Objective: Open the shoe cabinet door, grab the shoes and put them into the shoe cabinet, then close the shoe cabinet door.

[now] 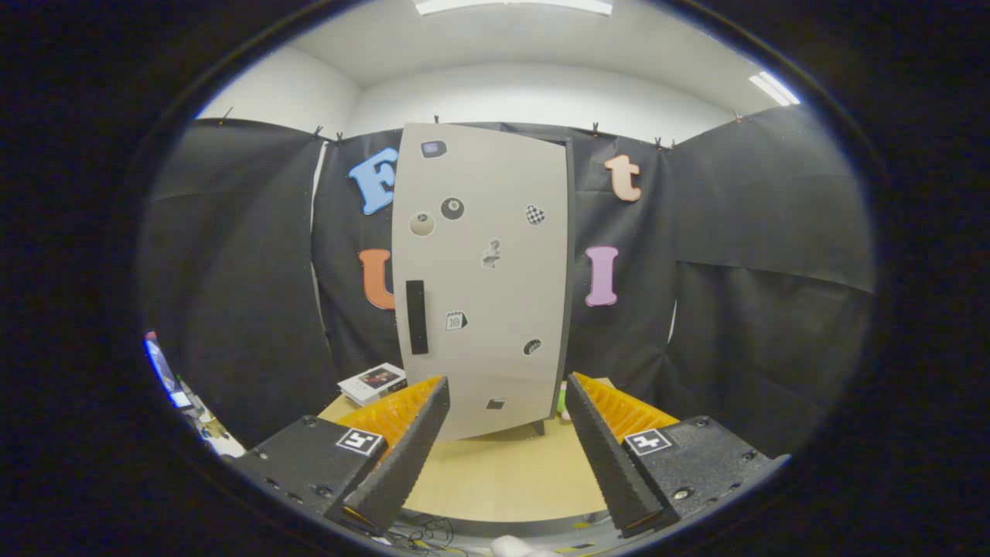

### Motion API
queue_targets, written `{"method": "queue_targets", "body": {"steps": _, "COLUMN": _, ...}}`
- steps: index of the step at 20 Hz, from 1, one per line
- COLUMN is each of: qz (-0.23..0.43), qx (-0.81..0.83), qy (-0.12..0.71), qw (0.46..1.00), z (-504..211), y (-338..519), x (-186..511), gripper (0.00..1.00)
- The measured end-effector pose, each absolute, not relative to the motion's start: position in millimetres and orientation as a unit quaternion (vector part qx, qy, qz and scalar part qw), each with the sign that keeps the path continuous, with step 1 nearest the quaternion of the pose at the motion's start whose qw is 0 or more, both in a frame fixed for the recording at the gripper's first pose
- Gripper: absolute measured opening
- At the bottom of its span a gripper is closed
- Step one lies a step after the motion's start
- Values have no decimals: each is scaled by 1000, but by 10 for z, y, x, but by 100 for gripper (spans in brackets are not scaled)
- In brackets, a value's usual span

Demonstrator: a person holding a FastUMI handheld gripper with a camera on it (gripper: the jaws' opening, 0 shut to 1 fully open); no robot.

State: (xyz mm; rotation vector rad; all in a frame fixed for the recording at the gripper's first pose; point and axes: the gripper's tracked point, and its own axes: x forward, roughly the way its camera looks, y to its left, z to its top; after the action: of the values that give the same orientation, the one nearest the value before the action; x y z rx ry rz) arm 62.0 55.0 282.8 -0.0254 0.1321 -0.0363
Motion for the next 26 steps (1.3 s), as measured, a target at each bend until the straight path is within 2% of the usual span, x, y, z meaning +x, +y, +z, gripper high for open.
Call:
{"method": "queue_targets", "body": {"steps": 7, "qz": -29, "qx": -4, "qy": 59, "qw": 998, "z": 2786, "y": 457, "x": 418, "gripper": 99}}
{"method": "queue_targets", "body": {"steps": 26, "qz": -34, "qx": -5, "qy": 66, "qw": 997, "z": 2756, "y": 250, "x": 508, "gripper": 99}}
